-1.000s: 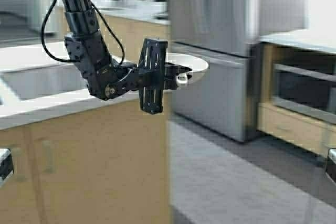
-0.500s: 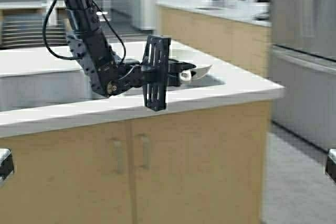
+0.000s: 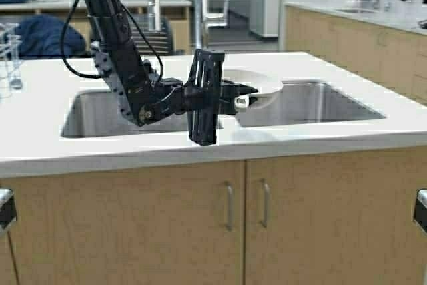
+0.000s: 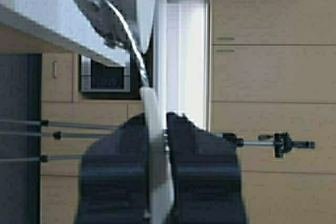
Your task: Wash the pan
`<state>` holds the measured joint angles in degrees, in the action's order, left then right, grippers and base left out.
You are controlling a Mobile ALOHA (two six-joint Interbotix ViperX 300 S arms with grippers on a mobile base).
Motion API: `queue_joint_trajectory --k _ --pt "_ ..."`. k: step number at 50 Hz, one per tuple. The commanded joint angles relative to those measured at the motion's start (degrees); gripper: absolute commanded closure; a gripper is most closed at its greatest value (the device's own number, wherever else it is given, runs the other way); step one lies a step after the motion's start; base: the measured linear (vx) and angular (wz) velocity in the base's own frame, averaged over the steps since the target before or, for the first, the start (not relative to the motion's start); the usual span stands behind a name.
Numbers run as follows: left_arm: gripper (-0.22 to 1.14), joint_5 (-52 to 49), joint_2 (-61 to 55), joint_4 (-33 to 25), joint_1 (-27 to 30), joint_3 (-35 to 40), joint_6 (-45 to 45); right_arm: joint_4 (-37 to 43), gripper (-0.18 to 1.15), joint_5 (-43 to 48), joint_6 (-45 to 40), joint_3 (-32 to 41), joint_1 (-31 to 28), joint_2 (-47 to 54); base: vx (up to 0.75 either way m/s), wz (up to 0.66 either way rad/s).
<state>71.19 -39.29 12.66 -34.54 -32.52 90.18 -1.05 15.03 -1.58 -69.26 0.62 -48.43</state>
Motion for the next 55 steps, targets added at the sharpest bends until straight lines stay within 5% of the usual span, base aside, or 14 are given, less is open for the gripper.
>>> queue_joint_trajectory --k 1,20,37,55 --pt "0.9 0.5 0.9 -1.1 2.4 0.8 -0.3 0.2 0.91 0.3 -0.1 1.1 0.1 0.5 0.1 0.18" --pt "0.9 -3.0 -2.5 2.9 11.4 5.7 0.1 0.7 0.91 -0.7 -0.1 0.1 0.2 -0.5 0.16 0.12" --pt "0.9 -6.6 -5.8 5.3 13.2 16.0 3.9 1.6 0.91 -3.1 -0.1 -1.9 0.2 -3.6 0.19 0.06" --pt "0.9 -6.1 -2.1 8.6 12.3 11.1 4.8 2.4 0.91 -2.8 -0.3 -1.6 0.1 -3.1 0.14 0.06"
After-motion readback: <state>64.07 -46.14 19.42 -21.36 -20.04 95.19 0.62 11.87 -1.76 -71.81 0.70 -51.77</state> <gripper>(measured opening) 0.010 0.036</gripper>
